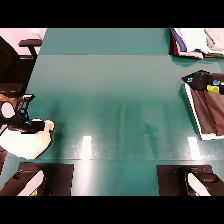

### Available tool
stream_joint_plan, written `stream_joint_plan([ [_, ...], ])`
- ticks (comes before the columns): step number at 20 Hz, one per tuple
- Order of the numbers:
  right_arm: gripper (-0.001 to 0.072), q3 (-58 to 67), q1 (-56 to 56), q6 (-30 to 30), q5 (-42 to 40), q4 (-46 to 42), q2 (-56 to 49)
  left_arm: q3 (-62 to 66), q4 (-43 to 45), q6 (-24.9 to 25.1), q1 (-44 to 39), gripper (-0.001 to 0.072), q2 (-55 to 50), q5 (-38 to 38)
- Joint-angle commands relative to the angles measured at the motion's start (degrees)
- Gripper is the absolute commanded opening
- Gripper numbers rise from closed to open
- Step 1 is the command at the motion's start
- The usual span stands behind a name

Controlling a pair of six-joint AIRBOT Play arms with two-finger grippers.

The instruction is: Fold the shirts.

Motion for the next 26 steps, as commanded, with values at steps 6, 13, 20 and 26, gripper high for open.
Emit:
stream_joint_plan([
  [6, 0.0016, 12.4, 0.1, 0.0, 1.9, 0.1, -1.8, 36.0, -6.8, 0.9, -9.1, 0.0022, 0.1, -7.3],
  [13, 0.0016, 26.3, 0.1, 0.0, 7.6, 0.1, -10.9, 55.8, -9.2, 1.8, -32.0, 0.0022, -5.0, 0.3],
  [20, 0.0016, 36.3, 0.1, 0.0, 10.7, -0.5, -14.4, 64.2, -10.4, 5.8, -50.3, 0.0024, -28.0, 2.3],
  [26, 0.0016, 37.4, 0.1, 0.0, 11.0, -0.5, -14.4, 64.3, -14.6, 7.5, -51.8, 0.0579, -36.5, 11.9],
])
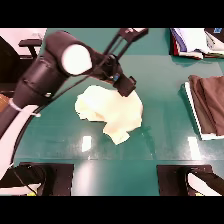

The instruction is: Fold the shirts.

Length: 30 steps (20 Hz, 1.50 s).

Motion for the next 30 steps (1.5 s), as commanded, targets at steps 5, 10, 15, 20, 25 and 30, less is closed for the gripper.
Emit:
stream_joint_plan([
  [5, 0.0016, 0.7, 0.1, 0.0, 0.7, 0.0, -0.2, -0.1, -0.8, -4.6, 18.7, 0.0579, -0.5, -11.0],
  [10, 0.0016, 0.7, 0.1, 0.0, 0.7, 0.0, -0.2, -12.2, -8.6, -5.0, 34.8, 0.0580, -0.5, -9.0],
  [15, 0.0016, 0.7, 0.1, 0.0, 0.8, 0.0, -0.2, -30.9, -12.9, -5.1, 38.2, 0.0580, -1.2, 3.2],
  [20, 0.0016, 0.7, 0.1, 0.0, 2.1, 0.0, -0.7, -35.8, -21.9, -1.8, 37.9, 0.0579, -5.6, 8.7],
  [25, 0.0016, 0.4, 0.1, 0.0, 8.8, 0.0, -4.2, -35.7, -22.4, -1.9, 37.5, 0.0071, -6.3, 11.1],
  [30, 0.0016, -16.6, -0.3, 0.0, 8.7, -0.1, -2.5, -30.4, -17.8, -1.8, 37.5, 0.0024, -3.7, 9.5],
])
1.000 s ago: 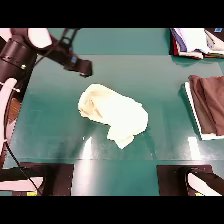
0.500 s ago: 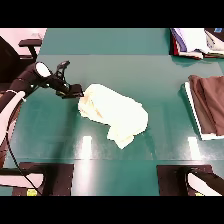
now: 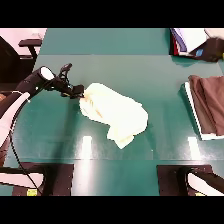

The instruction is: Fold the shirts.

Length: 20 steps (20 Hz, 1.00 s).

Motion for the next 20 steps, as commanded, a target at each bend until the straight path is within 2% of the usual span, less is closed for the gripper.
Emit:
stream_joint_plan([
  [1, 0.0017, -14.5, -0.8, 0.0, -1.0, 0.1, 1.6, 4.1, 4.3, 0.2, 0.0, 0.0024, 2.4, -0.8],
  [2, 0.0018, -20.4, -1.3, 0.1, -2.6, 0.2, 2.1, 5.2, 4.9, 0.5, 0.0, 0.0024, 3.3, -0.9],
  [3, 0.0090, -25.7, -1.4, 0.3, -3.8, 0.7, 2.2, 6.1, 5.1, 1.5, 0.0, 0.0024, 4.2, -0.9],
  [4, 0.0327, -30.6, -1.3, 0.3, -5.1, 0.9, 2.0, 6.7, 5.1, 1.7, 0.0, 0.0024, 4.7, -0.9],
  [5, 0.0495, -35.4, -0.7, 0.3, -6.0, 2.6, 1.1, 6.8, 5.1, 1.7, 0.0, 0.0024, 5.1, -0.9],
  [7, 0.0499, -42.3, 1.3, -0.9, -8.3, 7.9, -2.0, 6.8, 5.1, 1.7, 0.0, 0.0024, 5.0, -1.1],
  [10, 0.0499, -46.4, 6.6, -5.9, -14.6, 16.0, -8.0, 6.8, 5.1, 1.7, 0.0, 0.0024, 5.0, -1.6],
  [13, 0.0489, -44.6, 11.1, -8.1, -19.4, 21.2, -13.1, 6.8, 5.1, 1.7, 0.0, 0.0024, 5.0, -1.9],
  [15, 0.0410, -41.9, 13.1, -8.2, -21.0, 21.0, -15.5, 6.8, 5.1, 1.7, 0.0, 0.0025, 5.0, -1.9],
  [16, 0.0269, -40.4, 13.4, -8.2, -21.3, 21.0, -16.6, 6.8, 5.1, 1.7, 0.0, 0.0025, 5.0, -1.9],
  [17, 0.0091, -39.1, 13.6, -8.7, -21.3, 21.0, -17.3, 6.8, 5.1, 1.7, 0.0, 0.0024, 5.0, -2.1],
  [18, 0.0016, -38.0, 13.5, -9.7, -21.4, 21.0, -17.5, 6.8, 5.1, 1.7, 0.0, 0.0024, 5.1, -2.8],
  [20, 0.0016, -34.9, 12.6, -9.7, -21.4, 19.0, -16.0, 6.9, 5.4, 1.7, 0.0, 0.0024, 6.5, -4.0],
])
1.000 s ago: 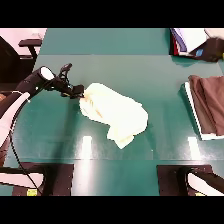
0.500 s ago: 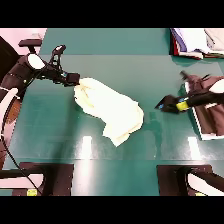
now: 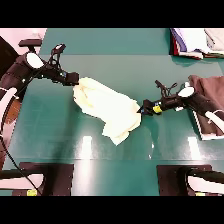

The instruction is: Fold the shirts.

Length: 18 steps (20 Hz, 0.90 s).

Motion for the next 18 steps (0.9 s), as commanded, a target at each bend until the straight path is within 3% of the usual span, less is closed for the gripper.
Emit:
stream_joint_plan([
  [1, 0.0015, 5.5, -0.8, -0.9, -0.5, -2.7, 1.6, 0.3, 1.1, 0.0, 0.0, 0.0024, 3.1, -1.0],
  [5, 0.0015, 18.1, -5.9, 0.6, 6.0, -11.0, 13.4, 7.2, 4.9, 0.0, 0.0, 0.0024, 15.4, -0.8],
  [11, 0.0015, 35.6, -12.2, 2.1, 13.0, -12.2, 28.6, 21.5, 4.0, 0.0, 0.0, 0.0024, 33.9, -1.6],
  [18, 0.0015, 49.4, -18.6, 5.9, 20.0, -12.2, 31.6, 29.0, 3.8, 0.0, 0.0, 0.0023, 41.4, -3.8],
])
